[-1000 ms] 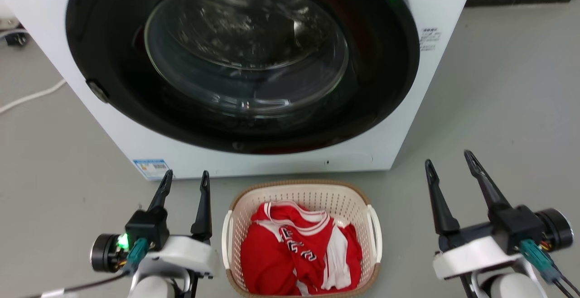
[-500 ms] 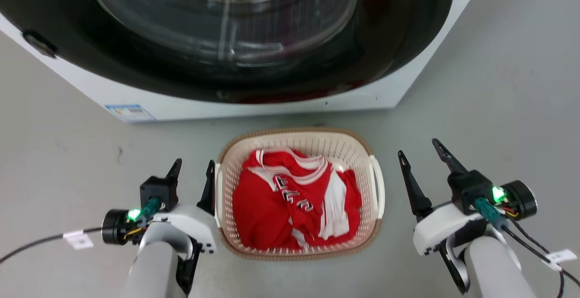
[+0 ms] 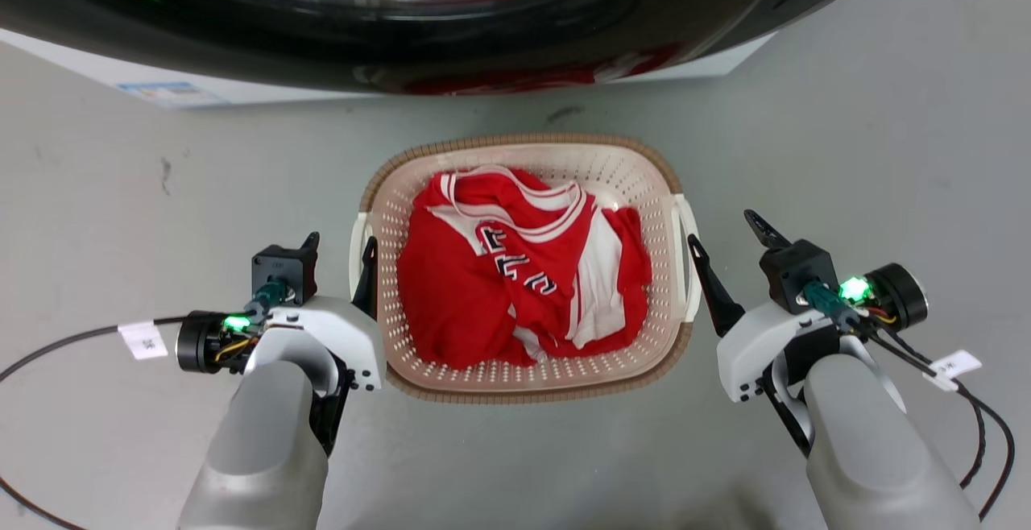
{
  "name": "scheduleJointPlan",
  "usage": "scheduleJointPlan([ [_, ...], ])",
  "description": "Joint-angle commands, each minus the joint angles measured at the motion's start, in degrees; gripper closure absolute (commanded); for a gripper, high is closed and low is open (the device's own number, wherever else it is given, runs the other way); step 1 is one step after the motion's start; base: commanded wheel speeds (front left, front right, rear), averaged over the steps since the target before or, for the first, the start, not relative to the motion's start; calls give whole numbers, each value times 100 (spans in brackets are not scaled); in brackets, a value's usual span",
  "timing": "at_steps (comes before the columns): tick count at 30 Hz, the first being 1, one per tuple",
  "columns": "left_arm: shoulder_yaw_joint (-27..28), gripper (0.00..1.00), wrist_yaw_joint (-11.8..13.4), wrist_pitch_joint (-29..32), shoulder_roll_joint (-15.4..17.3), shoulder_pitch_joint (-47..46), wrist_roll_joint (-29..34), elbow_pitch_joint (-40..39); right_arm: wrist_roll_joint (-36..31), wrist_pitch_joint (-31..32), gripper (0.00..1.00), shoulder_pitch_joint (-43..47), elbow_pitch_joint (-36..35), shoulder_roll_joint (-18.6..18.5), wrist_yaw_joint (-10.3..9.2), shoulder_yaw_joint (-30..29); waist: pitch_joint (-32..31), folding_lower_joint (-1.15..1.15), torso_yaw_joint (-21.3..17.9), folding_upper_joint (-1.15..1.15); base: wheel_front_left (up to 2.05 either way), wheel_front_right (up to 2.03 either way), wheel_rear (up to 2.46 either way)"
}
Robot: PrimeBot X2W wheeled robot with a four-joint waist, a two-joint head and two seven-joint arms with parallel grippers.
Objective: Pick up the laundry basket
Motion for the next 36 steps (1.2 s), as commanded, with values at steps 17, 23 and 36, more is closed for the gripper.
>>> scheduleJointPlan([
  [17, -163, 0, -17, -14, 3, -961, -25, 1448, -1, -11, 0, -1003, 1530, -9, -4, 108, 943, -1, 100, 0, 0, 0, 0],
  [23, -284, 0, -58, -14, -63, -1208, -54, 1696, -79, -10, 0, -1287, 1913, -9, -4, 36, 1203, -1, 187, 0, 0, 0, 0],
  [36, -572, 0, -117, -14, -152, -1517, -135, 1969, -299, -10, 0, -1675, 2469, -9, -4, -183, 1513, -1, 273, 0, 0, 0, 0],
])
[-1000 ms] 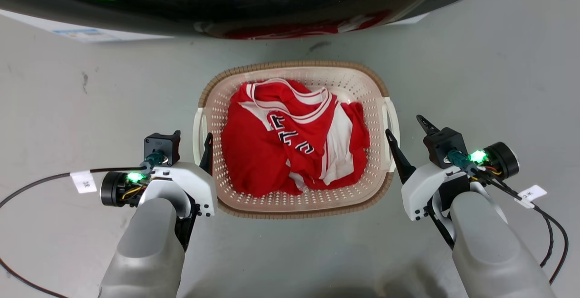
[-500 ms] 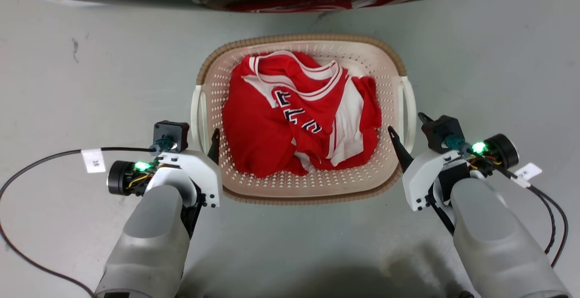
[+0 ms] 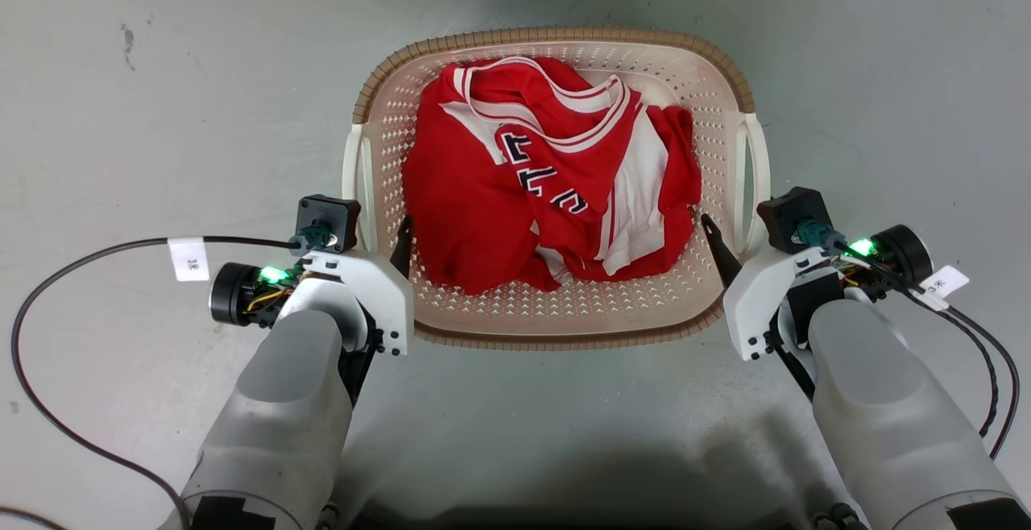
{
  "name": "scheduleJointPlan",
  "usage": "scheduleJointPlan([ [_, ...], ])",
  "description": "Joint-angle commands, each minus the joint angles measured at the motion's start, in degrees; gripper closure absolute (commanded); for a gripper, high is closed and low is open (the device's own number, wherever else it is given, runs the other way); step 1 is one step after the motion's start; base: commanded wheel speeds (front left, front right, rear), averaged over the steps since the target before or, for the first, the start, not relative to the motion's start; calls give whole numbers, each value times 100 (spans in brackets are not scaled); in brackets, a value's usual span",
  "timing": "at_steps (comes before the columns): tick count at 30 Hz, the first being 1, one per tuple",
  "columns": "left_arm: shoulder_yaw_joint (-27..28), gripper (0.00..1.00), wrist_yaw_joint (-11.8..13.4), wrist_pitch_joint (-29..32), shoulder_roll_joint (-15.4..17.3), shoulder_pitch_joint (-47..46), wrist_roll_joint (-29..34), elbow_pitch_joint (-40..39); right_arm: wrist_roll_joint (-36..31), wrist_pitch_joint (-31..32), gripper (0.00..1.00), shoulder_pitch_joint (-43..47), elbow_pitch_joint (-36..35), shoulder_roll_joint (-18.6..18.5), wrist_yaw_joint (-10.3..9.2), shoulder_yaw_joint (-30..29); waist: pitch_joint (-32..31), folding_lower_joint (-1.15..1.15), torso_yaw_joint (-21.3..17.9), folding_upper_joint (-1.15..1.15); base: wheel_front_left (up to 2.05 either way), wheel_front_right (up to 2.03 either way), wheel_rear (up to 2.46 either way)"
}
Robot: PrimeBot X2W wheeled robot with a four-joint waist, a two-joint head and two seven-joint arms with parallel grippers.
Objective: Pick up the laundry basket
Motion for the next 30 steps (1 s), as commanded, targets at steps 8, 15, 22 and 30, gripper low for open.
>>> scheduleJointPlan([
  [8, -203, 100, -62, -16, -1, -122, -103, 106, -10, -12, 100, -152, 112, -12, -3, 65, -12, 0, -24, 0, 0, 0, 0],
  [15, -305, 100, -86, -15, -21, -20, -271, 195, 130, -12, 100, -24, 204, -17, -2, 219, -323, 0, -66, 0, 0, 0, 0],
  [22, -632, 100, -88, 86, -37, 208, -640, 316, 436, -14, 100, 112, 375, -9, -2, 601, -874, 0, -132, 0, 0, 0, 0],
  [30, -1245, 100, -91, 420, -54, 589, -1353, 267, 946, 62, 100, 356, 645, 8, 5, 1205, -1657, 0, -139, 0, 0, 0, 0],
])
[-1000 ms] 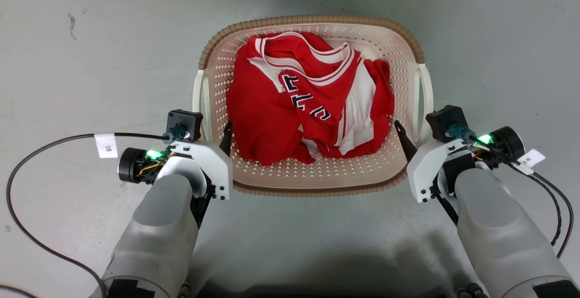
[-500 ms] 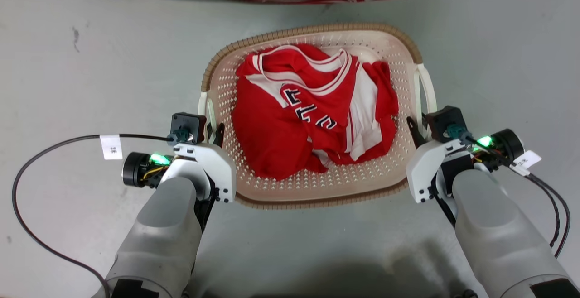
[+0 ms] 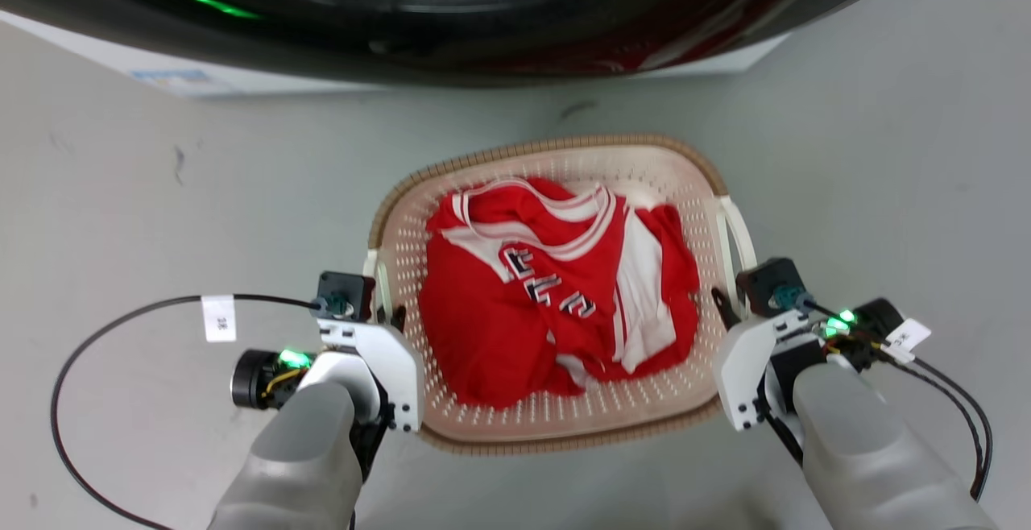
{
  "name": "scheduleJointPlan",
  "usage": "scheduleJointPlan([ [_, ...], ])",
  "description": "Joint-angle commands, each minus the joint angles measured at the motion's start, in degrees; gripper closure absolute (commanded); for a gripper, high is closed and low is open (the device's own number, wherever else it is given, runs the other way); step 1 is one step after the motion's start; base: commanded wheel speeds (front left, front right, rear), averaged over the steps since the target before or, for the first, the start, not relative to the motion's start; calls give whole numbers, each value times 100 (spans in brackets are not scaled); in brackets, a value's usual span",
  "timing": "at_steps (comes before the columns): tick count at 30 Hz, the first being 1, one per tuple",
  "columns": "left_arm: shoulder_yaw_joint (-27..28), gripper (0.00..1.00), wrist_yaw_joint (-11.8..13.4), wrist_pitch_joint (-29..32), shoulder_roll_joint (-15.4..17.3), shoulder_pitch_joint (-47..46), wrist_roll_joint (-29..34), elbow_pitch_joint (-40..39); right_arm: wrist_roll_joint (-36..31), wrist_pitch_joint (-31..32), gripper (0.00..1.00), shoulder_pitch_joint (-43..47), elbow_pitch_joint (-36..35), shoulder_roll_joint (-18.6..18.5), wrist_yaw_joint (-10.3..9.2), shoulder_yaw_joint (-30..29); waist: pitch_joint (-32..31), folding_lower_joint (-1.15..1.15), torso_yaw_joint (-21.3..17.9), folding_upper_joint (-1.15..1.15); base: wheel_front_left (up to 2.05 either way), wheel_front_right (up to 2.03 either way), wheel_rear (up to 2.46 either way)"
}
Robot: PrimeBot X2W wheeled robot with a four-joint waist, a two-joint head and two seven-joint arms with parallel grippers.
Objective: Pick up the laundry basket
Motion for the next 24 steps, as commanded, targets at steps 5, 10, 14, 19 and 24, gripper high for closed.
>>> scheduleJointPlan([
  [5, -462, 100, -39, 199, -48, 263, -377, -82, 299, 222, 100, 238, 91, 42, 17, 392, -814, 0, 33, 0, 0, 0, 0],
  [10, -743, 100, -39, 374, 6, 439, -651, -75, 627, 452, 100, 426, 116, 44, 18, 728, -1308, 0, 17, 0, 0, 0, 0],
  [14, -919, 100, -39, 515, 44, 548, -814, -85, 857, 604, 100, 542, 97, 44, 18, 957, -1585, 0, -1, 0, 0, 0, 0],
  [19, -1200, 100, -39, 731, 107, 710, -1059, -136, 1156, 853, 100, 692, 62, 44, 18, 1332, -1999, 0, -45, 0, 0, 0, 0],
  [24, -1438, 100, -39, 964, 157, 876, -1328, -179, 1428, 1049, 100, 847, 43, 46, 23, 1661, -2375, 0, -94, 0, 0, 0, 0],
])
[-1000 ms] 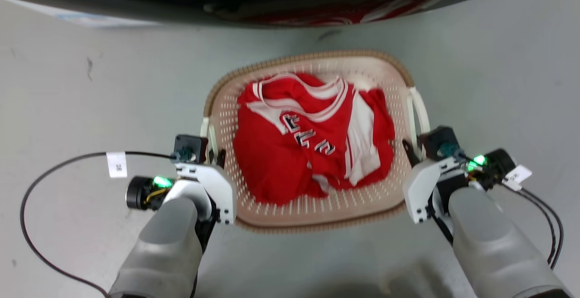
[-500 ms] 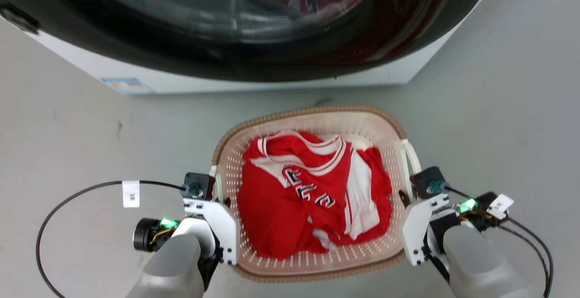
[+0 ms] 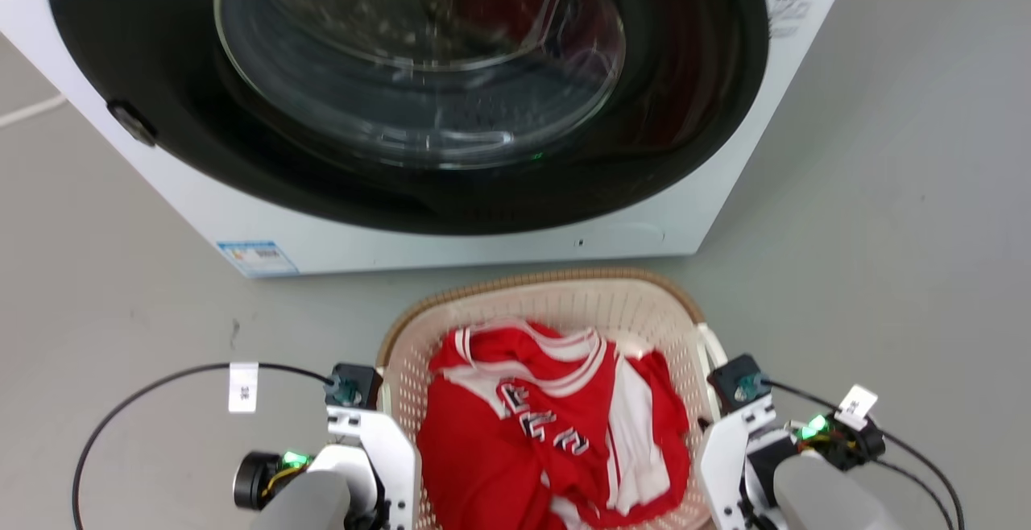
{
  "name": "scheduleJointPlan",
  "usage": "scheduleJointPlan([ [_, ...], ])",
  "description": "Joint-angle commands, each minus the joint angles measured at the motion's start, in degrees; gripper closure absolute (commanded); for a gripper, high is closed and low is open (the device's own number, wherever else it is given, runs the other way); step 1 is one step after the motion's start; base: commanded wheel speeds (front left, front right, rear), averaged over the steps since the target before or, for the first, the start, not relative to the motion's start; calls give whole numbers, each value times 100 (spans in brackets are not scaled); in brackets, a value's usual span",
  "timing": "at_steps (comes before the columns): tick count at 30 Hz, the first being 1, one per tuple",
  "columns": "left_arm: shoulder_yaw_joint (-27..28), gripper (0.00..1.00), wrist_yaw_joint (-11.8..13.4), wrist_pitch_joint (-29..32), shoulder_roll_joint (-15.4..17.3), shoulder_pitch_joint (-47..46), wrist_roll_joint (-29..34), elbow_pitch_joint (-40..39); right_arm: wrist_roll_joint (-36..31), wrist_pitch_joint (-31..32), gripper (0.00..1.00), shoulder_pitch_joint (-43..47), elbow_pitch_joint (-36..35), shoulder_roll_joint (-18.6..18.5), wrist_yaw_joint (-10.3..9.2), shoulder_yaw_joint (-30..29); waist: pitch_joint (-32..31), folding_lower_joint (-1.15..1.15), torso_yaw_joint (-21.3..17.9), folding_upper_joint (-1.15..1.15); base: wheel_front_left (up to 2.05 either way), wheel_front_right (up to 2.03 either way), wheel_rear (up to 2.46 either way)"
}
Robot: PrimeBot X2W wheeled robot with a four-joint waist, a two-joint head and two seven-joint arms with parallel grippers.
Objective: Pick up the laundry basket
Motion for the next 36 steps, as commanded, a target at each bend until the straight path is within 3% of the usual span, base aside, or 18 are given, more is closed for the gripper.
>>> scheduleJointPlan([
  [1, -83, 100, -55, 34, -52, 61, -29, -87, 28, 23, 100, 112, -46, 68, 32, 116, -232, 1, -41, 0, 0, 0, 0],
  [15, -718, 100, -55, 695, 158, 610, -760, -259, 854, 623, 100, 654, -116, 69, 32, 959, -1213, 1, -127, 0, 0, 0, 0],
  [36, -1460, 100, -56, 1329, 393, 858, -1636, -456, 1858, 1311, 100, 740, -78, 65, 32, 1927, -1720, 1, -169, 0, 0, 0, 0],
])
